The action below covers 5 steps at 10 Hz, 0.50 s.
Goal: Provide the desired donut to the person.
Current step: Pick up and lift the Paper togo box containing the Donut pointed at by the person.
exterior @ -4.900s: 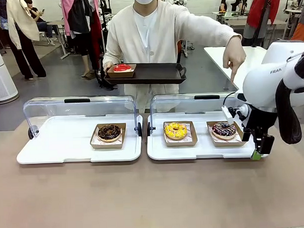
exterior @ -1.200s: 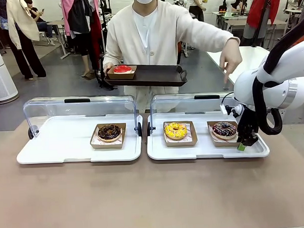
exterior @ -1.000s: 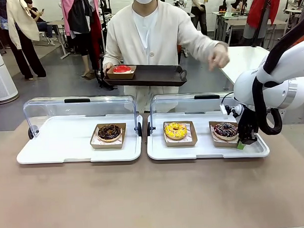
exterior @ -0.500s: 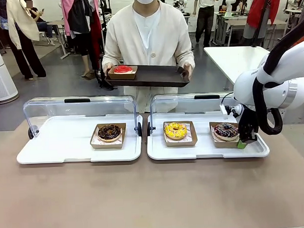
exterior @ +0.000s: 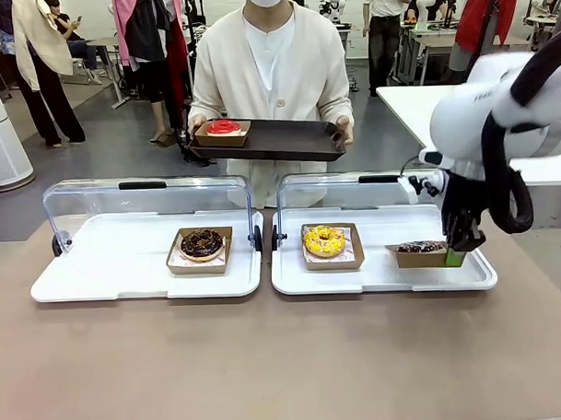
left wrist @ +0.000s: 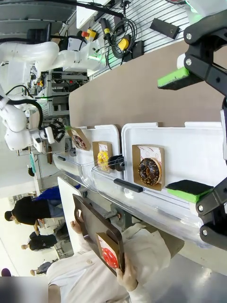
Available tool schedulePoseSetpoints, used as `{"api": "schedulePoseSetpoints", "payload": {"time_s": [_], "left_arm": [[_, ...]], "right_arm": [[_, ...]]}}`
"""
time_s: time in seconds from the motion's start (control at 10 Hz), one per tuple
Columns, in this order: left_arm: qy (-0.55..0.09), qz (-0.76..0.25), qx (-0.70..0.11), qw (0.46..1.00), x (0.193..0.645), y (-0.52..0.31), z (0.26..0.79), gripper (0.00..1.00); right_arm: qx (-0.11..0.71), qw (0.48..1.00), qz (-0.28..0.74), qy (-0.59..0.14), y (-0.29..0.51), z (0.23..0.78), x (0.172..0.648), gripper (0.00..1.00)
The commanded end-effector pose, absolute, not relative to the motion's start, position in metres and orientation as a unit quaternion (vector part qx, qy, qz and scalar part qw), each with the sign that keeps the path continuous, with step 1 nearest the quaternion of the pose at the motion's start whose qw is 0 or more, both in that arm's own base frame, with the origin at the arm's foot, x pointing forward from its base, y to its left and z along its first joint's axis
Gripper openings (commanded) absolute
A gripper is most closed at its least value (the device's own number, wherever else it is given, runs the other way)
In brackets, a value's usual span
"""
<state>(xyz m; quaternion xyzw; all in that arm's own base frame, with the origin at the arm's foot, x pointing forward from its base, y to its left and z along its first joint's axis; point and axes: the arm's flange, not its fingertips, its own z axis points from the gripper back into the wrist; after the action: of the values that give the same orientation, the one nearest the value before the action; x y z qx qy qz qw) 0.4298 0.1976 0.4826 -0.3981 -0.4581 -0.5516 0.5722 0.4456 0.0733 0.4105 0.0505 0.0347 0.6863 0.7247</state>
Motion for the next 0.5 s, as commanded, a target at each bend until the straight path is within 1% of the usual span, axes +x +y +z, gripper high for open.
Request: {"api": "schedulePoseSetpoints", "payload": {"time_s": [0.0,0.2,0.4], "left_arm": [[-0.462,-0.549,-0.395,0.574,0.428,0.198,0.482,1.00],[-0.462,-0.549,-0.395,0.574,0.428,0.198,0.482,1.00],[-0.462,-0.549,-0.395,0.574,0.428,0.198,0.482,1.00]], "right_arm": [[0.044,0.736,0.674,0.053,0.086,0.464,0.418,0.00],[0.010,0.729,0.682,0.052,0.097,0.516,0.389,0.00],[-0.015,0.731,0.681,0.042,0.107,0.574,0.376,0.00]]}}
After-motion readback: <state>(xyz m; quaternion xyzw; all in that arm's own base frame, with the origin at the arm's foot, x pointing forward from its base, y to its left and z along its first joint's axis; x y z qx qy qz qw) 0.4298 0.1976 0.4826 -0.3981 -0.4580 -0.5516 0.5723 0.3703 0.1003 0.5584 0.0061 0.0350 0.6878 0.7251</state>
